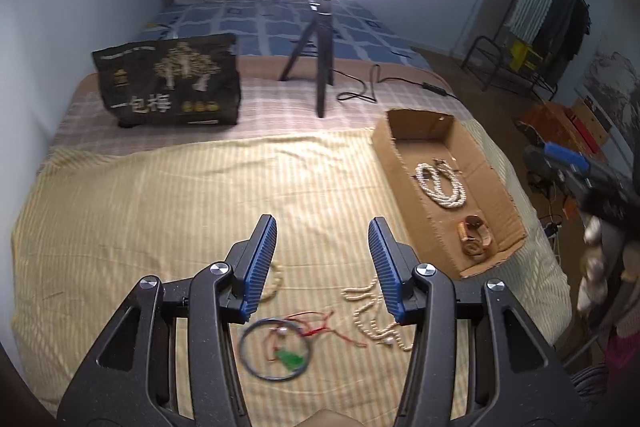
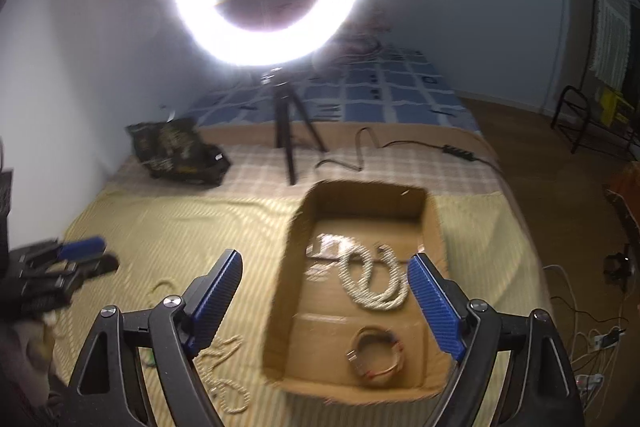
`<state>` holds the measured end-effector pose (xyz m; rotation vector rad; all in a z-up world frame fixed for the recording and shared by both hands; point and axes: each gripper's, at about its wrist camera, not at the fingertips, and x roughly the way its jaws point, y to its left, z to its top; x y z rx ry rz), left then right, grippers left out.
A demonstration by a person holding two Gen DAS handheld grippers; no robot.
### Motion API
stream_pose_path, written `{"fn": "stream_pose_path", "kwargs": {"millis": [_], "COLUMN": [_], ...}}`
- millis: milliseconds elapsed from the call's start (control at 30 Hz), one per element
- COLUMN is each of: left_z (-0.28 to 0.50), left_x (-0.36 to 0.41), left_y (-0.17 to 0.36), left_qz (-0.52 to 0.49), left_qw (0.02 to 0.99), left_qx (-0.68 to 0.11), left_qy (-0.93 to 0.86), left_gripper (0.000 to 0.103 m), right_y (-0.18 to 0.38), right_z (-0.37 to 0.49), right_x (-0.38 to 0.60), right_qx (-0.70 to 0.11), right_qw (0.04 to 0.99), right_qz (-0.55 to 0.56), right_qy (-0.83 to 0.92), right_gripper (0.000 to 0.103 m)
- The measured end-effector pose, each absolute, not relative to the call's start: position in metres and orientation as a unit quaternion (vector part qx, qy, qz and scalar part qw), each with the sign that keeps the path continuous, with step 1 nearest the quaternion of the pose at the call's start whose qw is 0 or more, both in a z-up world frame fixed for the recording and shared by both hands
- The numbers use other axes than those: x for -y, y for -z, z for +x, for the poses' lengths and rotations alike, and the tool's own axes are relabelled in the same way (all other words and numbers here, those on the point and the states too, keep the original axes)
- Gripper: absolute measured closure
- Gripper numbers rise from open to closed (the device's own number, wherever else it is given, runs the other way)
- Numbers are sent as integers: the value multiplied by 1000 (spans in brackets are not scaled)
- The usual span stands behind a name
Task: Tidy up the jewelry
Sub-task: 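Withdraw both tools from the box back toward the remaining jewelry, then grasp the cream bead bracelet with the left tool while the right tool grasps the long pearl strand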
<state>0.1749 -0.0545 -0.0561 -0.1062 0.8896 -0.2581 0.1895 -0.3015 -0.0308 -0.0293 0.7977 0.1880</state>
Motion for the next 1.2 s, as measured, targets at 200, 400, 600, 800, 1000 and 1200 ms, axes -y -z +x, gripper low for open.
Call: {"fn": "stream_pose_path", "kwargs": {"millis": [200, 400, 600, 800, 1000, 1200], "left_z": [168, 165, 169, 184, 193, 206], "left_x": [25, 4, -14, -24, -25, -26], "left_y": [65, 80, 98, 121, 140, 157], "left_qz": [-56, -68, -88, -107, -116, -131], "left_qw": [889, 878, 865, 845, 829, 815], "left_qx": [-441, -462, -486, -518, -542, -559], "left_qy": [109, 99, 85, 79, 76, 71], "left_gripper": [54, 54, 54, 61, 72, 75], "right_y": [47, 73, 102, 129, 154, 167], "right_z": [157, 137, 135, 135, 134, 147], "right_x": [264, 231, 213, 204, 204, 203], "right_qx": [-387, -400, -442, -486, -530, -553], "right_qw": [911, 896, 871, 838, 806, 796], "right_qz": [-50, -85, -87, -105, -108, -86], "right_qy": [-132, -172, -197, -222, -241, -230], "right_gripper": [16, 17, 27, 42, 66, 71]}}
